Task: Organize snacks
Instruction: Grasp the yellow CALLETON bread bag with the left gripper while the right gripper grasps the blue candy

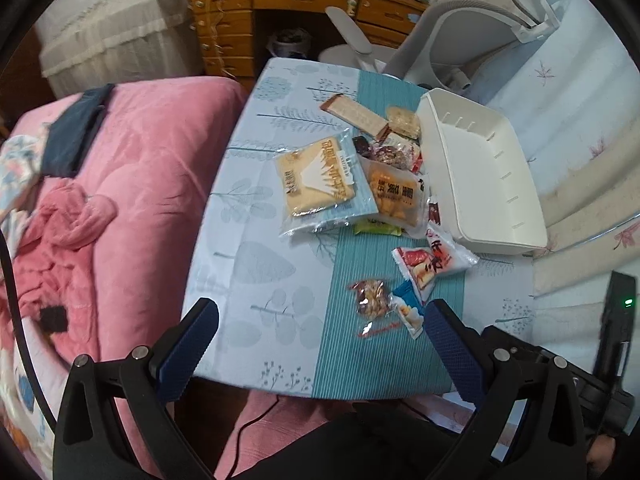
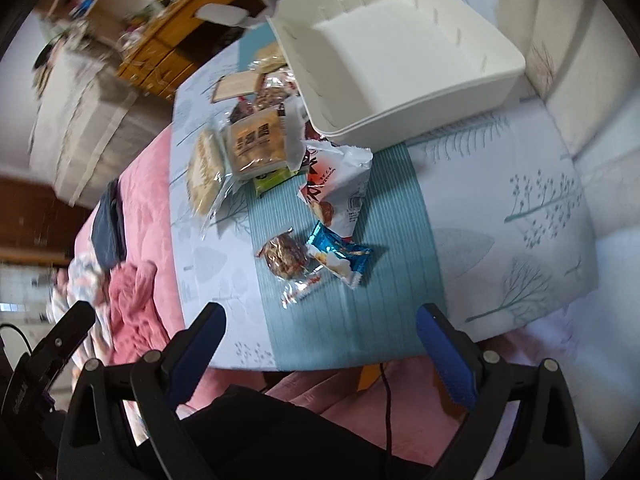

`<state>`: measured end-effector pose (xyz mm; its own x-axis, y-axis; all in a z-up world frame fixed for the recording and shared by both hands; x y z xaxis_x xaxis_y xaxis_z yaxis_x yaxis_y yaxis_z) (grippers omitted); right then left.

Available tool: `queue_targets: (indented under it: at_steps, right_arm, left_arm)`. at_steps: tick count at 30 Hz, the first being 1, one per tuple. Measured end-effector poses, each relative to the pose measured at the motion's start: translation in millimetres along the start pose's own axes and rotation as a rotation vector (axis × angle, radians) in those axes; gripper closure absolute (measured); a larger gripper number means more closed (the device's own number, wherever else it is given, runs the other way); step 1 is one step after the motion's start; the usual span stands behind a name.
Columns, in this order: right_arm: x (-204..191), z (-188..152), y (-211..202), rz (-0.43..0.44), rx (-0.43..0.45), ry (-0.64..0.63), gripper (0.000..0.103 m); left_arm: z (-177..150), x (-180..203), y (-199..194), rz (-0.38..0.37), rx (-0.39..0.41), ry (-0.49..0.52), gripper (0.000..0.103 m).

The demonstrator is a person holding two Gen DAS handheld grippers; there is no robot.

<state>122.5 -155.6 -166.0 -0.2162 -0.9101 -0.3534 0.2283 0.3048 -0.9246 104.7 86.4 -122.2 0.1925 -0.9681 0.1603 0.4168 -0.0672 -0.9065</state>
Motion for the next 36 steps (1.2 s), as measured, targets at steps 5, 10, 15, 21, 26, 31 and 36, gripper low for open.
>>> queue_targets:
  at_steps: [5, 10, 15, 21, 26, 31, 36]
  right_arm:
    - [-4, 0, 20, -0.002, -0.013, 0.148, 0.006]
    - [-1, -3, 37, -0.032, -0.011, 0.307, 0.006]
    - [6, -6, 54, -0.072, 0.002, 0.445, 0.006]
    - [18, -16, 76, -0.091, 0.006, 0.596, 0.006]
    - [24, -23, 91, -0.118, 0.015, 0.644, 0.006]
    - [33, -25, 111, -0.156, 0.002, 0.675, 0.007]
    - [37, -18, 125, -0.223, 0.012, 0.650, 0.007]
  left_arm:
    - [26, -21, 33, -0.113, -0.069, -0.013, 0.001]
    - [42, -34, 74, -0.185, -0.156, -0.022, 0.001]
    - [56, -36, 118, -0.247, -0.240, -0.042, 0.001]
    - [61, -37, 170, -0.311, -0.286, -0.100, 0.001]
    - [55, -46, 214, -0.321, -0.353, -0.183, 0.001]
    - [50, -47, 239, -0.333, -0.382, -0.219, 0.001]
    - [53, -42, 256, -0.351, -0.390, -0.245, 0.001]
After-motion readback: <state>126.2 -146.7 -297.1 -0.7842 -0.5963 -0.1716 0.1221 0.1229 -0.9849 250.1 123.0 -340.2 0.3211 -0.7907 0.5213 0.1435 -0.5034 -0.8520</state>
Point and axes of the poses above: each gripper's, at about its wrist camera, not at the fingertips, and y roughly the way its jaws point, x to its right, z to its top, the point moved 6 cm from there along y, roughly the way its jaws point, and after that the axes turned 6 degrees about x, right-handed, at the moved point
